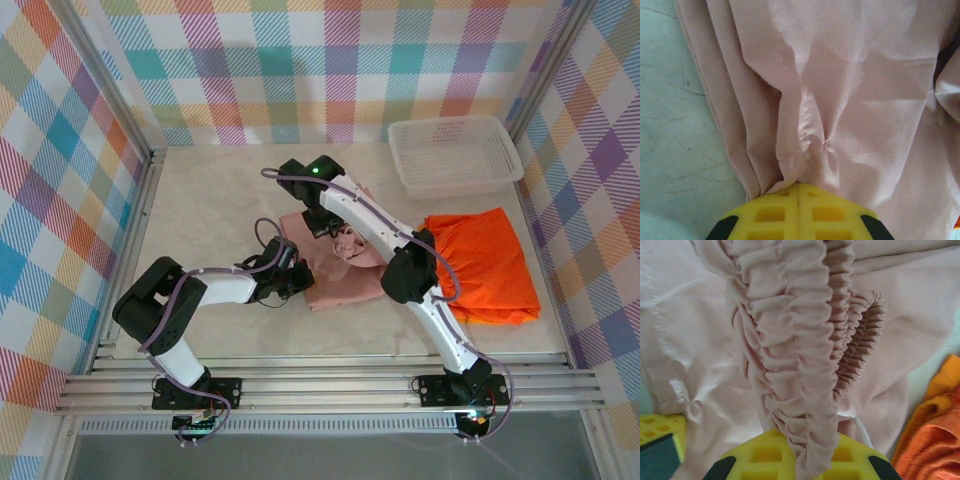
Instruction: Fold and stack the shorts
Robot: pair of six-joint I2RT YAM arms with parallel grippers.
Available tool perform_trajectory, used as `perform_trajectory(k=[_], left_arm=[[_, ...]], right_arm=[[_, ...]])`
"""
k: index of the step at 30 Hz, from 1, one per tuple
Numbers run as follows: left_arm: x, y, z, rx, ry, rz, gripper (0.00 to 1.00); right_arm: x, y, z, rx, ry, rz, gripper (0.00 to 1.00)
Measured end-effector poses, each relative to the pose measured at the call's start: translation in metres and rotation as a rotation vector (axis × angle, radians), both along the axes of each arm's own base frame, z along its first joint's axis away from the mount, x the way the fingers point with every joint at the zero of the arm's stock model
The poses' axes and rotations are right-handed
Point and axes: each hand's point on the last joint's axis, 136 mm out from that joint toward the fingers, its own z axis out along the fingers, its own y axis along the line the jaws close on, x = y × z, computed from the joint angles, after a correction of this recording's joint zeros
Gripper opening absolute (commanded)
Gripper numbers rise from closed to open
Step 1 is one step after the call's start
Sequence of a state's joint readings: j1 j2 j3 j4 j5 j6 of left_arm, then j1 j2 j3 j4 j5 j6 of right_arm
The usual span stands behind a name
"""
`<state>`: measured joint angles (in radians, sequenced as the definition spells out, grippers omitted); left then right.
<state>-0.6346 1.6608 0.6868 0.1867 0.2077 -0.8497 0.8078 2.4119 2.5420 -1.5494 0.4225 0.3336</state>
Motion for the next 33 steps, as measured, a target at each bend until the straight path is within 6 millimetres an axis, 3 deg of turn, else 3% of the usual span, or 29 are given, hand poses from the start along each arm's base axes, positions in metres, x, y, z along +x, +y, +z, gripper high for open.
perform_trajectory(k=[9,12,16,20,23,26,30,33], left_arm=[[0.001,-0.001,0.000,0.000,0.000,0.000,0.00],[0.001,-0.002,0.000,0.000,-0.002,-0.001,0.01],[0.002,-0.001,0.001,0.000,-0.003,0.011,0.20],[-0.007,0.015,0.016,0.013,-0.027,0.060,0.62],[-0.015,0.033,0.041,0.009,-0.077,0.112,0.83],[-0.021,0.046,0.079,-0.022,-0.165,0.145,0.99],[-0.018,0.054,0.130,-0.074,-0.266,0.164,1.00],[-0.001,0.052,0.160,-0.116,-0.285,0.163,0.98]], right_arm=[[-0.005,0.019,-0.028,0.079,0.068,-0.022,0.09],[-0.007,0.027,-0.043,0.101,0.100,-0.034,0.16],[-0.012,0.044,-0.062,0.163,0.164,-0.036,0.34],[-0.016,0.066,-0.059,0.307,0.229,-0.044,0.52],[-0.012,0.083,-0.033,0.470,0.243,-0.044,0.65],[-0.005,0.078,0.012,0.633,0.211,-0.066,0.77],[-0.004,0.038,0.090,0.871,0.080,-0.111,0.91],[-0.013,0.008,0.119,1.009,-0.017,-0.156,0.91]])
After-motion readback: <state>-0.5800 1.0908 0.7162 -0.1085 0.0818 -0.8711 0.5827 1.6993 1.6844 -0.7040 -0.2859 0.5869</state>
